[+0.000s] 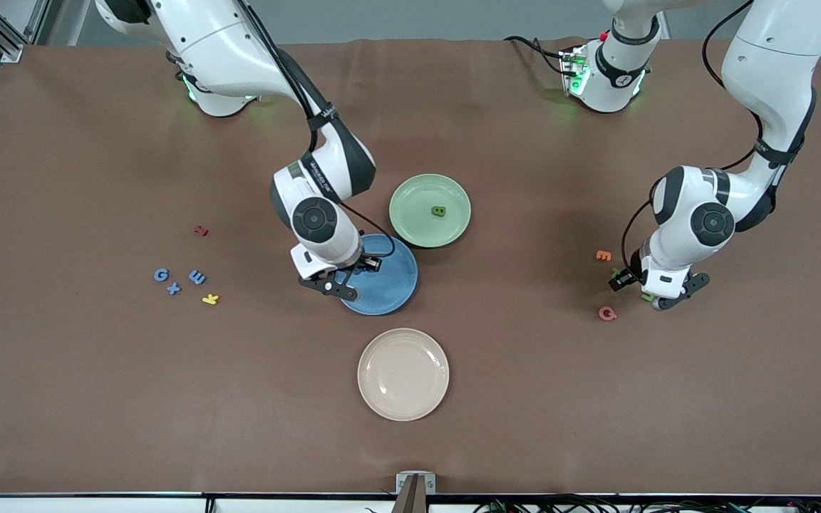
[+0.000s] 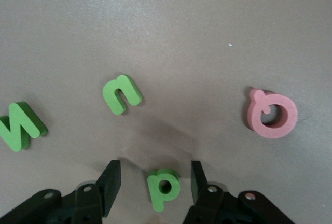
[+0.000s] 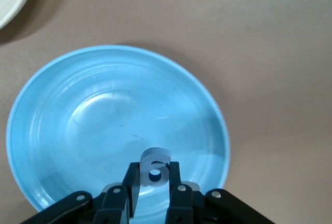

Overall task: Sort letters by color into matching plates
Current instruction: 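Place the blue 6 on the blue plate while the left gripper grasps green p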

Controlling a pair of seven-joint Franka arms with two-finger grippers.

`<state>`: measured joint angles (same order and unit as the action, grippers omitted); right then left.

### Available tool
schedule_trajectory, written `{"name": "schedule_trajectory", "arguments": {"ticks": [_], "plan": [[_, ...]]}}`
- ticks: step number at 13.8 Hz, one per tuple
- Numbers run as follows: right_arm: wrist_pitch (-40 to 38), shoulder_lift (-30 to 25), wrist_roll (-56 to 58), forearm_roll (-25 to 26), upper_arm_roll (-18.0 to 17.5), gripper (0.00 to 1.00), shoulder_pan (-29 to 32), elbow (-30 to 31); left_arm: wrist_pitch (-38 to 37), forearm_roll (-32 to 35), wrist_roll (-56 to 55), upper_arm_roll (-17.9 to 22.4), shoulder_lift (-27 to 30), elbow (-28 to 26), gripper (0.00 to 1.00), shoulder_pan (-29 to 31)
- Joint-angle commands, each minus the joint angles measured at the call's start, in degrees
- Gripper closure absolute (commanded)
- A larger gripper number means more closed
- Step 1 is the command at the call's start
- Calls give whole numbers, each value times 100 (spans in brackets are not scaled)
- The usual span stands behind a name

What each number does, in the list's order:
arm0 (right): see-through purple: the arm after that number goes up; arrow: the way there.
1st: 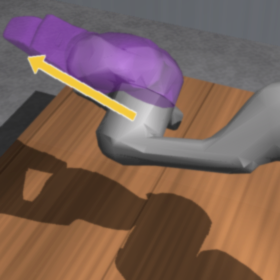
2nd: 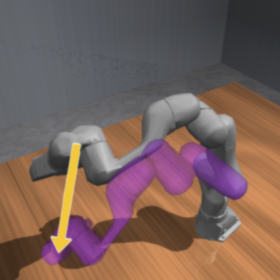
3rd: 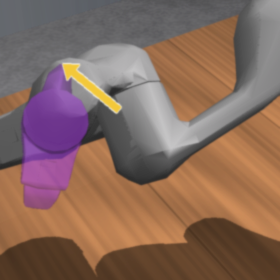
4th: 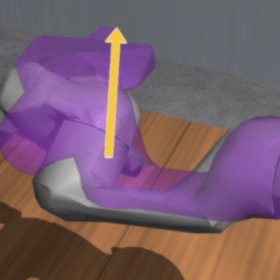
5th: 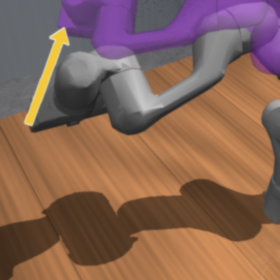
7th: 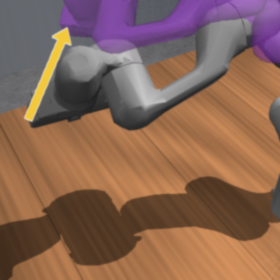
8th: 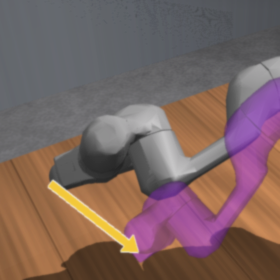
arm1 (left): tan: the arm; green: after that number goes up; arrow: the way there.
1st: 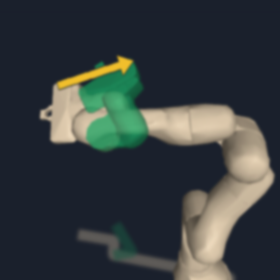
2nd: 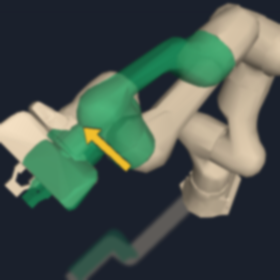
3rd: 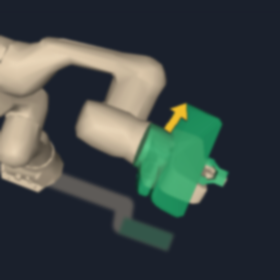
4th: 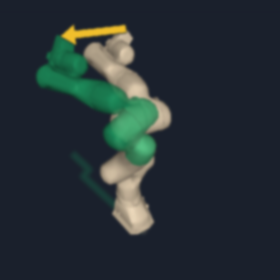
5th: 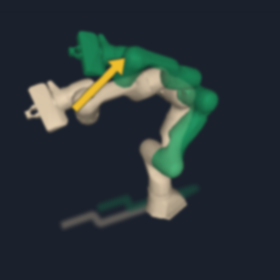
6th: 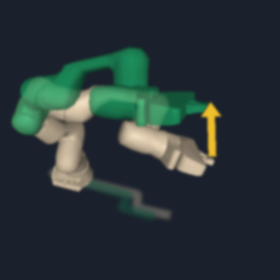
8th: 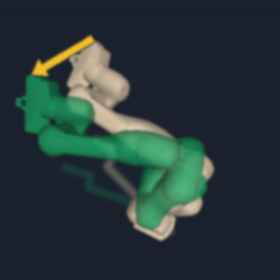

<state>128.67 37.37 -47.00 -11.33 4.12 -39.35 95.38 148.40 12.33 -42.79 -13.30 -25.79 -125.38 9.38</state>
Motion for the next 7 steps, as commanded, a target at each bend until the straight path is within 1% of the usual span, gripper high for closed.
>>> {"name": "schedule_trajectory", "arguments": {"ticks": [1,3,4,6,7], "plan": [[157,244,-177,-106,53,82,-239,-169,58,112,-54,-32,21,-13,38,-6],[149,262,-177,-106,53,82,-274,-152,58,112,-54,-32,21,-30,38,-23],[132,262,-177,-97,53,81,-318,-143,58,112,-54,-32,12,-39,40,-23],[105,254,-169,-106,53,80,-345,-134,49,112,-45,-32,-23,-65,48,-23],[88,253,-169,-106,45,75,-354,-134,49,112,-45,-32,-23,-74,52,-23]]}}
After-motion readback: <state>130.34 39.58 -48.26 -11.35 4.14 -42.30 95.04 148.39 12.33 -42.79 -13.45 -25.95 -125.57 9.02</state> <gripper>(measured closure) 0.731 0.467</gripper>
